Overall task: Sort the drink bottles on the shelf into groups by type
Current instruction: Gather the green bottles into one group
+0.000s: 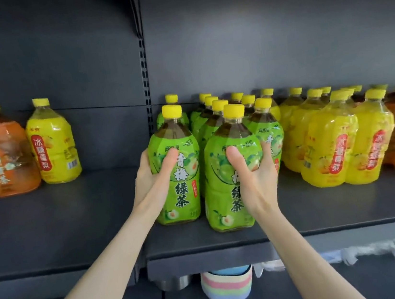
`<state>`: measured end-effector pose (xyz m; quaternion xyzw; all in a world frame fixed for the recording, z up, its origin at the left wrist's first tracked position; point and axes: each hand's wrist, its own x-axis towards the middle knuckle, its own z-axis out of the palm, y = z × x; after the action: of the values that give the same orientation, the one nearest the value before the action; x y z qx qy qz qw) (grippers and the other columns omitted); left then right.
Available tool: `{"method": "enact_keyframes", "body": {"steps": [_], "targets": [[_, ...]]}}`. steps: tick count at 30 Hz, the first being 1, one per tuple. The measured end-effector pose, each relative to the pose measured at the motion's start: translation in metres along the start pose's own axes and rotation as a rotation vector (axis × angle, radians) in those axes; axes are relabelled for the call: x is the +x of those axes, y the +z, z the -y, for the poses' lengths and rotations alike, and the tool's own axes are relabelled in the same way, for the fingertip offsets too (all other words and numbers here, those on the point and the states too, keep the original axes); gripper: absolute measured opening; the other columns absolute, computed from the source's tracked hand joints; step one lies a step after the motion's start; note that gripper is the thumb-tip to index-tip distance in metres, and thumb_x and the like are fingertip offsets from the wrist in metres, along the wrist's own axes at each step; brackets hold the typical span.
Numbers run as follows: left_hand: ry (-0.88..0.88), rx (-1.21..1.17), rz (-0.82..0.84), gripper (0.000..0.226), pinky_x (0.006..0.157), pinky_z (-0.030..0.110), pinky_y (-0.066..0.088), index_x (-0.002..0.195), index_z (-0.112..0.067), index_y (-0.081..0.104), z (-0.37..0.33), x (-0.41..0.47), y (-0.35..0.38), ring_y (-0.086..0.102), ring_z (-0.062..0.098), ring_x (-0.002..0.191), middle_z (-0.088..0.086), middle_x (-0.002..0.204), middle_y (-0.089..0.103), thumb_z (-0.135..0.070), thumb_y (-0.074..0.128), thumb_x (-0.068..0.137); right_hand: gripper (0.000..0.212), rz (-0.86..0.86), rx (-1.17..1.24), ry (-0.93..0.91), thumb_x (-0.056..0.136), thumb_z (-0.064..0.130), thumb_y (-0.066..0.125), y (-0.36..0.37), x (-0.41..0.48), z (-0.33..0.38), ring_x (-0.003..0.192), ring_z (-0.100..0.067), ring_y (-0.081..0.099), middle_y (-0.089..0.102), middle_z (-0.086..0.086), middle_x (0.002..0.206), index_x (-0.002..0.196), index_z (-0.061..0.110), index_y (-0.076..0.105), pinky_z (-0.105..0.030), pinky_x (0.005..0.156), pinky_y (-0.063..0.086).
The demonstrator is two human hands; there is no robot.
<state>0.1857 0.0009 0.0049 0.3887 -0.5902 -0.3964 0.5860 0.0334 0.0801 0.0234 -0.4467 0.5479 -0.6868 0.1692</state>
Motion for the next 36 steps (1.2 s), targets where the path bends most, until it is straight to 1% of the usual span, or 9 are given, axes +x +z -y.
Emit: {"method": "enact_keyframes", "body": {"steps": [4,10,13,17,20,23,28,33,36], "targets": [[-0.008,0.070,-0.084,0.073,0.105,0.040,0.037,0.139,-0.045,0.030,0.014,-0.020,0.007,0.045,0.008,0.120,-0.011,0.128,0.045,-0.075,0.047,0.075,0.092,0.025,0.021,0.007,0.069,0.059,0.065,-0.002,0.002,-0.008,0.043,0.009,0.049,0.048,0.011,0.045,0.146,0.021,0.031,0.000,0.059,0.039],[-0.038,0.004,0.034,0.054,0.084,0.022,0.047,0.142,-0.041,0.032,0.013,-0.016,0.000,0.055,0.000,0.110,-0.016,0.126,0.056,-0.047,0.050,0.092,0.091,0.028,-0.008,-0.003,0.067,0.065,0.057,-0.004,0.006,-0.010,0.042,0.005,0.048,0.048,0.011,0.037,0.144,0.022,0.032,-0.015,0.069,0.042],[-0.042,-0.016,0.027,0.055,0.091,0.030,0.049,0.143,-0.037,0.031,0.017,-0.005,0.006,0.056,0.007,0.114,-0.012,0.128,0.056,-0.045,0.050,0.092,0.092,0.002,-0.012,-0.002,0.067,0.065,0.057,-0.003,0.008,-0.012,0.043,0.005,0.048,0.049,0.009,0.044,0.144,0.021,0.033,-0.028,0.077,0.042],[-0.096,-0.052,0.035,0.063,0.094,0.042,0.049,0.146,-0.040,0.021,0.025,0.014,0.015,0.055,0.015,0.117,-0.008,0.135,0.052,-0.048,0.051,0.091,0.098,-0.027,-0.020,-0.031,0.064,0.071,0.058,-0.002,0.009,-0.013,0.044,0.006,0.049,0.052,0.004,0.051,0.144,0.021,0.033,-0.013,0.068,0.041],[-0.121,-0.078,0.035,0.064,0.086,0.040,0.050,0.147,-0.039,0.019,0.028,0.029,0.020,0.053,0.017,0.119,-0.006,0.137,0.050,-0.047,0.050,0.092,0.104,-0.034,-0.002,-0.048,0.057,0.077,0.052,0.000,0.009,-0.013,0.045,0.004,0.050,0.053,0.005,0.052,0.144,0.022,0.033,-0.009,0.064,0.040],[-0.128,-0.095,0.024,0.064,0.084,0.036,0.047,0.148,-0.038,0.017,0.033,0.041,0.024,0.050,0.018,0.122,-0.005,0.140,0.047,-0.045,0.050,0.093,0.093,-0.049,0.004,-0.061,0.067,0.064,0.058,0.001,0.009,-0.014,0.047,0.006,0.052,0.053,0.008,0.057,0.144,0.019,0.034,0.001,0.060,0.038],[-0.147,-0.106,0.038,0.065,0.090,0.043,0.047,0.148,-0.040,0.015,0.040,0.056,0.027,0.049,0.019,0.122,-0.004,0.141,0.046,-0.046,0.049,0.093,0.082,-0.071,0.001,-0.066,0.080,0.051,0.069,0.002,0.008,-0.014,0.051,0.020,0.050,0.042,0.014,0.061,0.145,0.014,0.034,0.004,0.062,0.035],[-0.140,-0.109,0.027,0.064,0.098,0.048,0.045,0.148,-0.040,0.014,0.045,0.064,0.029,0.047,0.019,0.125,-0.003,0.142,0.044,-0.043,0.048,0.094,0.073,-0.078,-0.007,-0.050,0.086,0.040,0.066,0.002,0.007,-0.012,0.049,0.002,0.049,0.039,0.015,0.064,0.146,0.014,0.033,0.004,0.057,0.035],[-0.145,-0.115,0.033,0.064,0.099,0.050,0.044,0.148,-0.040,0.013,0.047,0.070,0.030,0.046,0.020,0.126,-0.003,0.143,0.043,-0.043,0.048,0.094,0.081,-0.070,0.016,-0.065,0.082,0.045,0.070,0.002,0.008,-0.013,0.048,0.014,0.050,0.044,0.012,0.063,0.146,0.013,0.032,0.004,0.058,0.036]]}}
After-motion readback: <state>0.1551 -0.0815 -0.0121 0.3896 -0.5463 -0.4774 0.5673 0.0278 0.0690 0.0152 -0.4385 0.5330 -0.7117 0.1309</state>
